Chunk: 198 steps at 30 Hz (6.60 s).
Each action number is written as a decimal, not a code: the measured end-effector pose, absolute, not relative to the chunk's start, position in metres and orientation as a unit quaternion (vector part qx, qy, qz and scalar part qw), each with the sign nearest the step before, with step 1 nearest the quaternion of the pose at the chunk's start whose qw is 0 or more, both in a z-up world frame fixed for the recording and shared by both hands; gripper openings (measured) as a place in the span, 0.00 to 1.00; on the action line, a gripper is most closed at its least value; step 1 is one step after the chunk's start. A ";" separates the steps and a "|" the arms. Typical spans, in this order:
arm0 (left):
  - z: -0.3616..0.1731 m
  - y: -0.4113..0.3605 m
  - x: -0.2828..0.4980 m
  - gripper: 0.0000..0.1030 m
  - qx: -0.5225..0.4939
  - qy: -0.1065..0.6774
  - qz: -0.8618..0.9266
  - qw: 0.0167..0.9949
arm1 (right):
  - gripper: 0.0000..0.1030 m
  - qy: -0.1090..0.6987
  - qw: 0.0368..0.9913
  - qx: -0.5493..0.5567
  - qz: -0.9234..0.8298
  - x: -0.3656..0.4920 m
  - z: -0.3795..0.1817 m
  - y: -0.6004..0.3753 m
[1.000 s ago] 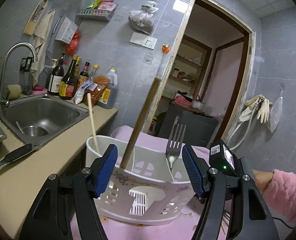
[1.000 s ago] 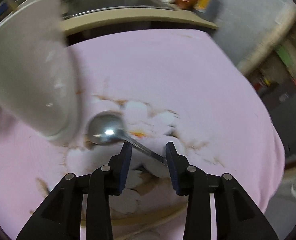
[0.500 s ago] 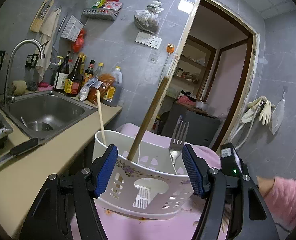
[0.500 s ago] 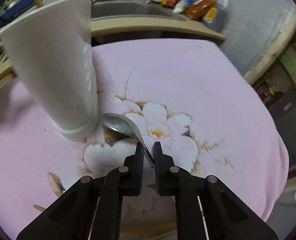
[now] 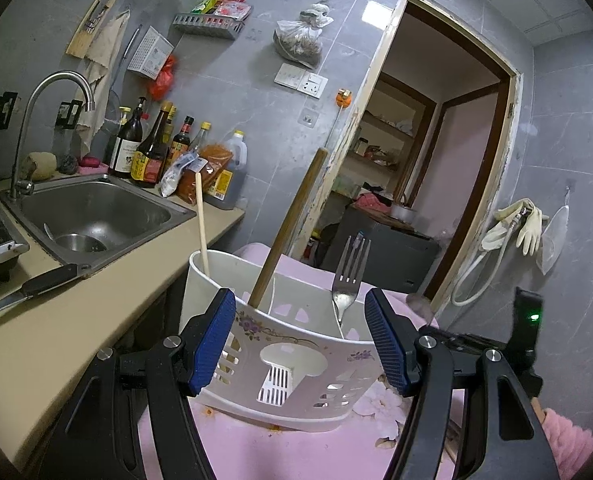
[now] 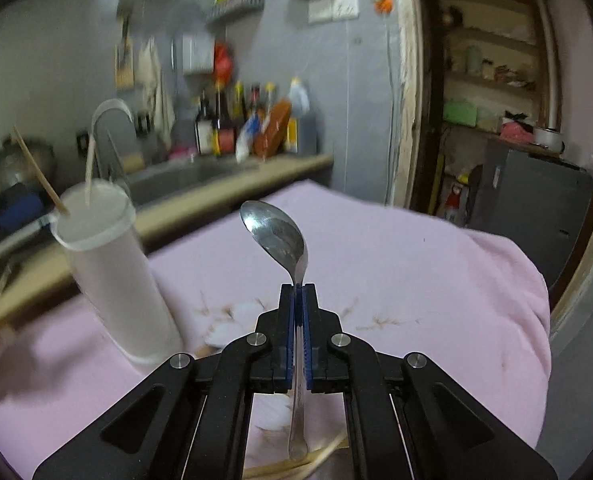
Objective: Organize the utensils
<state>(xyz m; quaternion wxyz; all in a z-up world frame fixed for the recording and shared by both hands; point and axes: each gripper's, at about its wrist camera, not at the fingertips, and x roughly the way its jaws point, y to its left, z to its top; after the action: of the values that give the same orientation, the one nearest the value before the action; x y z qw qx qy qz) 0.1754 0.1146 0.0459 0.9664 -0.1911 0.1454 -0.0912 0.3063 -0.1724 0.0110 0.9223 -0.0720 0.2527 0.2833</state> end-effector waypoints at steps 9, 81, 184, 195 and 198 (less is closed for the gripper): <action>0.042 0.119 0.166 0.59 -0.207 0.158 -0.061 0.964 | 0.01 0.142 0.930 0.007 0.338 0.255 0.083 -0.149; 0.062 -0.026 0.147 0.99 0.015 0.107 -0.113 0.988 | 1.00 0.052 0.997 -0.052 0.026 0.110 0.066 -0.257; 0.060 -0.027 0.154 0.05 -0.058 0.100 -0.168 0.979 | 0.30 0.037 0.983 -0.151 0.094 0.142 0.047 -0.197; 0.108 0.035 0.150 0.05 -0.063 -0.001 -0.114 0.992 | 0.30 -0.038 0.980 -0.101 0.167 0.156 0.097 -0.159; 0.116 0.063 0.159 0.05 -0.074 -0.006 -0.103 0.992 | 0.30 -0.051 0.975 -0.069 0.207 0.171 0.110 -0.145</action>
<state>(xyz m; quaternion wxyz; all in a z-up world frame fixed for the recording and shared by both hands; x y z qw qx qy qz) 0.1589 0.0627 0.1156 0.9919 -0.0738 -0.0065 -0.1027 0.1707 -0.1447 0.1102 0.9747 -0.0691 -0.0507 0.2066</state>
